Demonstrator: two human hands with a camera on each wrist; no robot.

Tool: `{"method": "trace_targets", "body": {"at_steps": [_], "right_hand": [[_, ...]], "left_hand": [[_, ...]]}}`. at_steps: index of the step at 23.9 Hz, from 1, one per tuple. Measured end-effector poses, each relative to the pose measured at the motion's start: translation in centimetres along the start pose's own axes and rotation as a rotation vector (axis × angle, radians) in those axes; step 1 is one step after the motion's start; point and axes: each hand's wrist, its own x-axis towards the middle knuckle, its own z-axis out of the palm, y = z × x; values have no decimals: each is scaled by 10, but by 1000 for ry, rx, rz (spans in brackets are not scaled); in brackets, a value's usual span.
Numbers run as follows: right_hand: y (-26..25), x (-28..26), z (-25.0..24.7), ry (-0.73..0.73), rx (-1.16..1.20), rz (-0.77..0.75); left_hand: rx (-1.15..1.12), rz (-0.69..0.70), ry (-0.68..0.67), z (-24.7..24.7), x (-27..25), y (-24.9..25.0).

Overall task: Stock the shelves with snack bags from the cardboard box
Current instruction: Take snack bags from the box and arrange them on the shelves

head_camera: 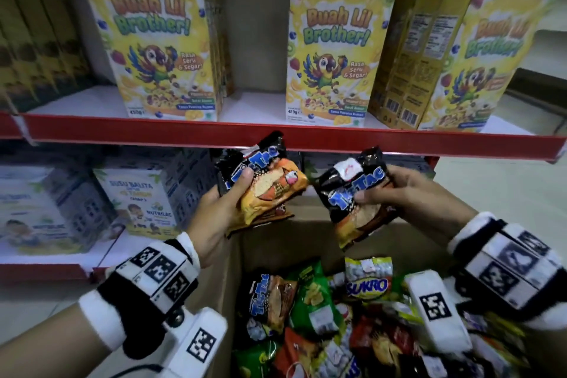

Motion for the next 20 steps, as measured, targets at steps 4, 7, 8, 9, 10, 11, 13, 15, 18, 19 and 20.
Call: {"method": "trace_targets", "body": {"at_steps": [4,7,8,9,10,11,13,15,18,19,20], "right_hand": [[-14,2,15,55,291,-100],[-7,1,36,92,311,-116],[-2,1,42,111,291,-121],[2,1,47,134,275,-130],[4,1,49,155,265,-142],[6,1,51,174,264,-155],[6,2,51,205,266,-177],[6,2,53,238,244,-180],[7,0,59,234,207,-206],[7,-1,62,222,196,-219],[7,-1,64,212,188,-230]], "left_hand": [[53,76,-34,14,-1,7],[178,112,-147,23,-14,0],[196,116,-189,23,-16,0],[213,123,-229,22,-17,1],[224,131,-265,20,-16,3],[232,134,-293,18,-16,6],[241,128,-325,16,-16,10],[180,71,-323,18,-19,13],[113,-4,-231,28,-21,13],[112,-8,-182,31,-21,12],[120,0,-133,34,-20,12]]}}
